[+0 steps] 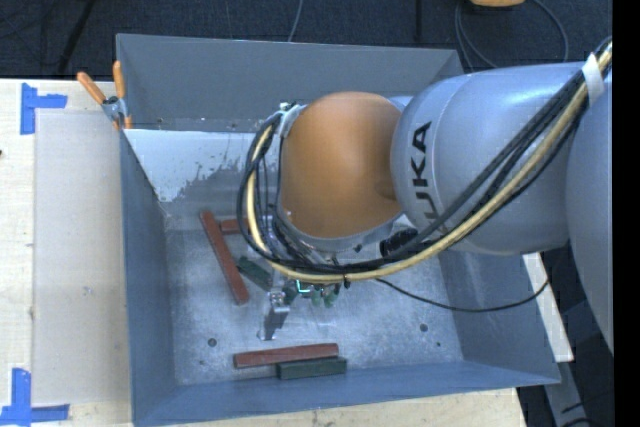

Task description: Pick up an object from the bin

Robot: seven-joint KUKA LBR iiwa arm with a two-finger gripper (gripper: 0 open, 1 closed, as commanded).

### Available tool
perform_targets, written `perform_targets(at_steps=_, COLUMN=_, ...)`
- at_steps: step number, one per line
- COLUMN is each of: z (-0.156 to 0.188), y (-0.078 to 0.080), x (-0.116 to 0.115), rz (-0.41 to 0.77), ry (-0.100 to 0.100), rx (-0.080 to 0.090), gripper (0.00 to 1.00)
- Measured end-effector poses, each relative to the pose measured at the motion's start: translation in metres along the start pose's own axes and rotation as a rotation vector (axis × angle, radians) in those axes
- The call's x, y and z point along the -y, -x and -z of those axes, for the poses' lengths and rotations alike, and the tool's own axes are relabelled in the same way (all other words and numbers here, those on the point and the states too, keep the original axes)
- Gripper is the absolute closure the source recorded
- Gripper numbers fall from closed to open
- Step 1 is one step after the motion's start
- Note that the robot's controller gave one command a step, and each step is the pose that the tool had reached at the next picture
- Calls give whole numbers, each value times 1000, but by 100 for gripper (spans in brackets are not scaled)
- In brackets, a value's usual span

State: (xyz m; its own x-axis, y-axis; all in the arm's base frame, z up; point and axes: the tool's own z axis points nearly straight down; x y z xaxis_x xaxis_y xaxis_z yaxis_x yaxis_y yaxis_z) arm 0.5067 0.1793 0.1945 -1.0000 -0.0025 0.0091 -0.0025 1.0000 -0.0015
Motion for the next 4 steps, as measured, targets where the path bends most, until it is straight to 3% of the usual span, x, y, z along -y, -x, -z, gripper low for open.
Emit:
perform_targets(at_steps=1, z=4, y=2, x=1, rz=-3, ry=1, rx=7, gripper=0)
perform_targets(at_steps=2, z=-59, y=-14, x=26, rz=24, ry=3, rx=12, gripper=0)
perform_targets(at_steps=3, z=-121, y=-24, x=34, rz=189, ry=3, rx=15, gripper=100)
perform_targets(at_steps=4, z=-121, y=-24, x=34, rz=188, ry=4, rx=15, gripper=100)
